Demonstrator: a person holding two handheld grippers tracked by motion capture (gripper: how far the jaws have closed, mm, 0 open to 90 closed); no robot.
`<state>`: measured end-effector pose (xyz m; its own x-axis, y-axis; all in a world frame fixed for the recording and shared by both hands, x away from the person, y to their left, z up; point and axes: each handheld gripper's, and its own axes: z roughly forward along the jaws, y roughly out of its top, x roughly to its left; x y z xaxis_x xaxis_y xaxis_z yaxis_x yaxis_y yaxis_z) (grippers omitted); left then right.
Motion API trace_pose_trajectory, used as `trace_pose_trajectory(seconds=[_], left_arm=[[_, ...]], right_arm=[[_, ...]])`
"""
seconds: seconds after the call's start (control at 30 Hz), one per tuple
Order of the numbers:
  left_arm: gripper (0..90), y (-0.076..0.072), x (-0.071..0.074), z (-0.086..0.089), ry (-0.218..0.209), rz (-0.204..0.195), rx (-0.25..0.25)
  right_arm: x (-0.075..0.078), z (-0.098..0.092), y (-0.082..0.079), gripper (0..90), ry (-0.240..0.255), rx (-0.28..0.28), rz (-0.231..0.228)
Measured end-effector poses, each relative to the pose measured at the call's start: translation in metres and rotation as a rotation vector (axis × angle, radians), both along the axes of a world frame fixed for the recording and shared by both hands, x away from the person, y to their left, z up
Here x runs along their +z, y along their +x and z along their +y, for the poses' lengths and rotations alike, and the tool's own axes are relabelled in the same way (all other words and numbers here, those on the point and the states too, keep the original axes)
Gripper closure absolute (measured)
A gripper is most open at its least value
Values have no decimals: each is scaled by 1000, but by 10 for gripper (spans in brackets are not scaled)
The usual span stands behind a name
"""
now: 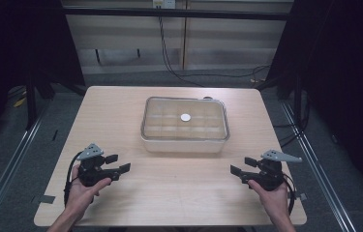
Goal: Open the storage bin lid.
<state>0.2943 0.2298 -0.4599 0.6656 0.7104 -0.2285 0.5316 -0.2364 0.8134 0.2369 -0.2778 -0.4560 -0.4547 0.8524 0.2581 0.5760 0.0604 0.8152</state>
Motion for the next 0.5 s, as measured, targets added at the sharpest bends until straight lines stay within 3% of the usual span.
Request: trace_pose_trajectory(seconds=[0.1,0.2,0.27,0.4,0.47,0.5], left_arm=[[314,4,4,-1,5,-3,-4],[342,11,7,-1,-35,-8,7],[328,18,9,-3,-19,-9,6],[320,27,9,-5,-45,-25,7],[314,31,6,-7,-59,11,-10],[318,32,4,-9,-40,10,-8]], right_arm=[[4,3,5,235,-12,12,-2],[7,4,12,228,-18,18,0],[10,5,18,225,-22,24,0],[14,9,23,223,-27,43,-12],[16,11,23,207,-36,60,-11],[17,11,24,209,-28,88,-16]])
